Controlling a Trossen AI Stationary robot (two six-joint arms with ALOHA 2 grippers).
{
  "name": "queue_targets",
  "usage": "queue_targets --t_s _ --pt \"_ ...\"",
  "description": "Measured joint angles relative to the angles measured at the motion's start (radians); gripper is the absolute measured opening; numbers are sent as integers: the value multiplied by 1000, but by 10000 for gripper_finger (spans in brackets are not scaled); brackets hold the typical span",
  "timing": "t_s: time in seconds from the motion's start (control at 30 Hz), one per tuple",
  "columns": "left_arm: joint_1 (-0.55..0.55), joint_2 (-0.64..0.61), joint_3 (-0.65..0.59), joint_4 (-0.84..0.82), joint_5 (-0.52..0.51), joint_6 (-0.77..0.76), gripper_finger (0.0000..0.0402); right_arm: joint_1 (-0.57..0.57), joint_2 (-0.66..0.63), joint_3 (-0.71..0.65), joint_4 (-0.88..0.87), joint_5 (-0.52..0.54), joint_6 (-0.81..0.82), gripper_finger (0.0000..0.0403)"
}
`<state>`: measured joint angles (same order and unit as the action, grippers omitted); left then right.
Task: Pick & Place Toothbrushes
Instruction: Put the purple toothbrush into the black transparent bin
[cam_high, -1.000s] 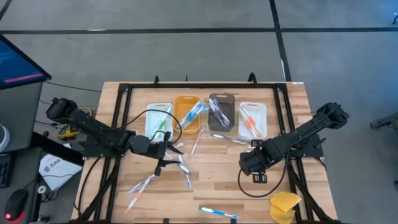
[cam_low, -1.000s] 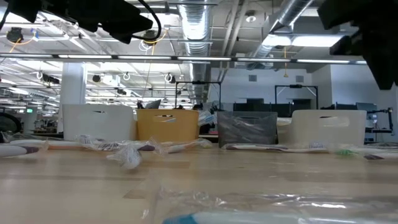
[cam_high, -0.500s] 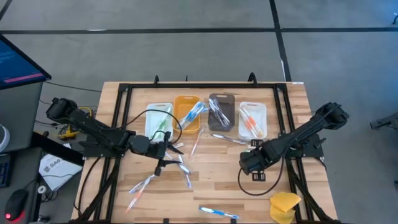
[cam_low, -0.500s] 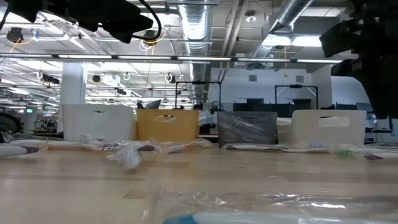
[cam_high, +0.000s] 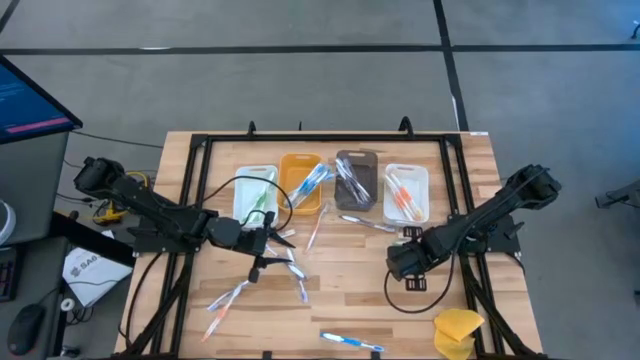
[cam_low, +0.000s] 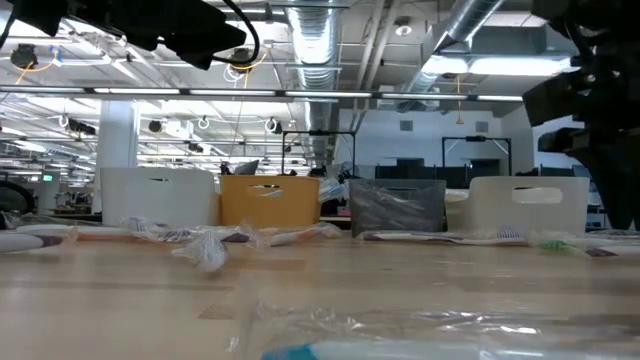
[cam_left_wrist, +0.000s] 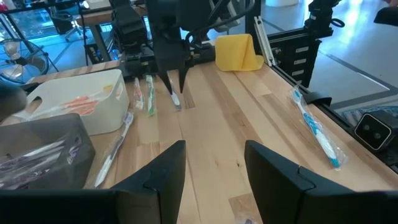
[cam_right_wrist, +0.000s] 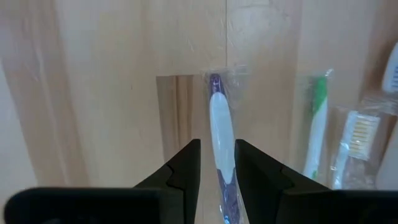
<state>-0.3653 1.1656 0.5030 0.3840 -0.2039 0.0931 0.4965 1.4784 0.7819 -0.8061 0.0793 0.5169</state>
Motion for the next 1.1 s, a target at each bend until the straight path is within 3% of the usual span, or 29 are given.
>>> queue_targets --t_s 0.63,1.1 --pt "0 0 0 2 0 0 158 0 3 -25 34 0 -1 92" --pt "0 0 0 7 0 0 158 -1 147 -16 52 3 -23 92"
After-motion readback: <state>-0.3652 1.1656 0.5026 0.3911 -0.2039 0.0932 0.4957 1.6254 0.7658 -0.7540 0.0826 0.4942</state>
